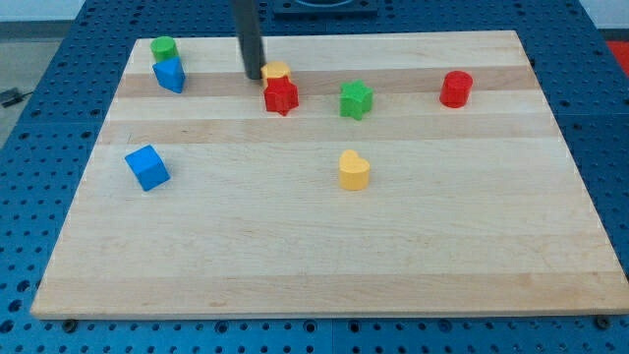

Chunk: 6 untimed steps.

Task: Move the yellow hexagon to the top of the green star

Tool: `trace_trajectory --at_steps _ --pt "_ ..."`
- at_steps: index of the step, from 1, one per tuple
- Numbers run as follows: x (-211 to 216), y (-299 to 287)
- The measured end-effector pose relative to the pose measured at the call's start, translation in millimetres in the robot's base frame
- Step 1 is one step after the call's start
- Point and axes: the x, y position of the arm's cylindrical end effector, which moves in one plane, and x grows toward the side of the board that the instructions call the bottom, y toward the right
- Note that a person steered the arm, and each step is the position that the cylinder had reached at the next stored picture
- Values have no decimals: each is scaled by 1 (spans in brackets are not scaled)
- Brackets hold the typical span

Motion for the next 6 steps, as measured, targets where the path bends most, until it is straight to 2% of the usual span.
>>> trace_trajectory --at_steps 1,2,3,4,6 --pt "0 7" --pt "1 -17" --pt "18 -19" --pt "29 -2" --pt "23 73"
